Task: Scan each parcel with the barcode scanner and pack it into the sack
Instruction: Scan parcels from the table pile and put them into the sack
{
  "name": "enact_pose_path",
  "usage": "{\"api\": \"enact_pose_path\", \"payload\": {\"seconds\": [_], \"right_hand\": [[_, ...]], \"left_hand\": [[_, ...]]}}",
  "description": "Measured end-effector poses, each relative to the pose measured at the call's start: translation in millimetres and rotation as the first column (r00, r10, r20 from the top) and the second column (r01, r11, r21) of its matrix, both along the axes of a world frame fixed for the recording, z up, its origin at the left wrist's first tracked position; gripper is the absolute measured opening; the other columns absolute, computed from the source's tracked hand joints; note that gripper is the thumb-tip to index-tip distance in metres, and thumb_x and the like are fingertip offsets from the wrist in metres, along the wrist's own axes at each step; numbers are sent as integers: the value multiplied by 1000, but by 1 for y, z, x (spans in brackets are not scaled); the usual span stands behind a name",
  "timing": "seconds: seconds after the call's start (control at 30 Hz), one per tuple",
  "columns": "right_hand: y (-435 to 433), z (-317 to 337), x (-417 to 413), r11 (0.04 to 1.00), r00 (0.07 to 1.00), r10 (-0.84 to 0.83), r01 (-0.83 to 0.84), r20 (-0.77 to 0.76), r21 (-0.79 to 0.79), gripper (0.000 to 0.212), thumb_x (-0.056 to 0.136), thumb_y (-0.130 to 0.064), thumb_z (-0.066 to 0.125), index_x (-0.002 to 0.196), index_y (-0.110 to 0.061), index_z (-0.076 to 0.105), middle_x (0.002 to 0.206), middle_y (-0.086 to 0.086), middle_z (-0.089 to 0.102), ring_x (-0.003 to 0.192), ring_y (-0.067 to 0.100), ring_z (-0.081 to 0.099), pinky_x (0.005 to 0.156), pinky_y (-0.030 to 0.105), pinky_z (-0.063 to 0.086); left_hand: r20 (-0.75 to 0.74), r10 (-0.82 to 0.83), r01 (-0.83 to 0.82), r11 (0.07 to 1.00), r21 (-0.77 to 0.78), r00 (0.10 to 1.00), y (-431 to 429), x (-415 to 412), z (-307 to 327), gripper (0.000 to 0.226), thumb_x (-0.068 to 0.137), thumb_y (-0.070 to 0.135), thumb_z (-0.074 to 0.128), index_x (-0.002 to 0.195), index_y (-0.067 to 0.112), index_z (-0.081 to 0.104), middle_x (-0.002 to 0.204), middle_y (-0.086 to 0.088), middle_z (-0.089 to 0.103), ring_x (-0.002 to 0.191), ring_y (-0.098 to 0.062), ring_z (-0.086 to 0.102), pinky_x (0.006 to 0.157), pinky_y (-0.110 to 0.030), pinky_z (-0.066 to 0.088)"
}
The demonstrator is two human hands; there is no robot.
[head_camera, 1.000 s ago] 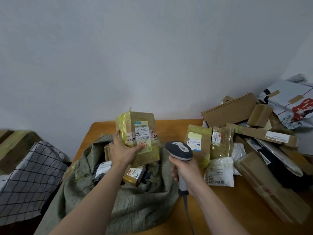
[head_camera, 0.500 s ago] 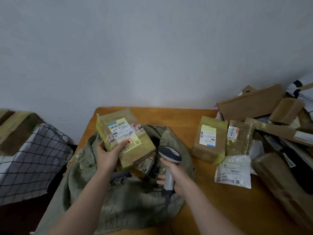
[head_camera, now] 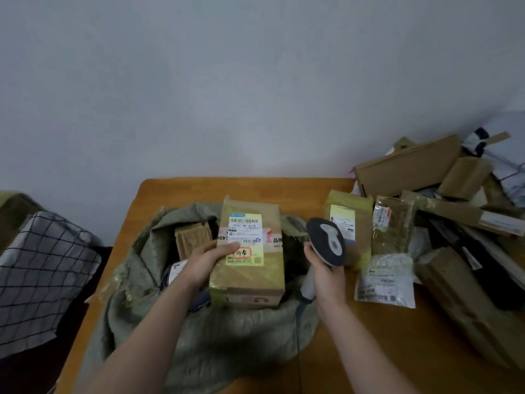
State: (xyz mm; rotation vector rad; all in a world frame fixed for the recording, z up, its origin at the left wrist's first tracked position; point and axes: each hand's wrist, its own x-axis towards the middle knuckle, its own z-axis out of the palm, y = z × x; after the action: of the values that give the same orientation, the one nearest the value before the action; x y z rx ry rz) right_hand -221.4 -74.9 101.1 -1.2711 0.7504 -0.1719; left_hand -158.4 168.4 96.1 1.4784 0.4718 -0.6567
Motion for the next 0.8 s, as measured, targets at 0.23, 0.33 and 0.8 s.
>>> {"api": "enact_pose_path", "payload": {"seconds": [0.23, 0.33, 0.8], "right_hand": [[-18, 17, -19, 996, 992, -12, 1, 129, 84, 32, 92, -6, 72, 124, -6, 69, 118, -1, 73, 99, -3, 69, 99, 27, 54], [-20, 17, -31, 995, 979, 24, -43, 201, 88, 31, 94, 5, 64, 124, 2, 65, 108, 1, 74, 91, -5, 71, 84, 16, 57], [-37, 15, -52, 988, 946, 155, -147, 285, -49, 58, 75, -20, 90, 123, 5, 67, 117, 10, 74, 113, 14, 68, 91, 22, 55]], "left_hand": [[-245, -389, 445, 863, 241, 888, -15, 28, 13, 97, 44, 80, 84, 117, 17, 74, 104, -10, 80, 99, -35, 76, 102, -53, 54], [-298, -379, 462, 835, 299, 876, -26, 34, 21, 93, 52, 80, 78, 119, 16, 70, 104, -13, 79, 100, -37, 75, 97, -54, 56], [53, -16, 7, 986, 166, 998, -85, 36, 10, 83, 82, 66, 74, 137, 8, 49, 111, -7, 69, 93, -26, 70, 72, -40, 56]]}}
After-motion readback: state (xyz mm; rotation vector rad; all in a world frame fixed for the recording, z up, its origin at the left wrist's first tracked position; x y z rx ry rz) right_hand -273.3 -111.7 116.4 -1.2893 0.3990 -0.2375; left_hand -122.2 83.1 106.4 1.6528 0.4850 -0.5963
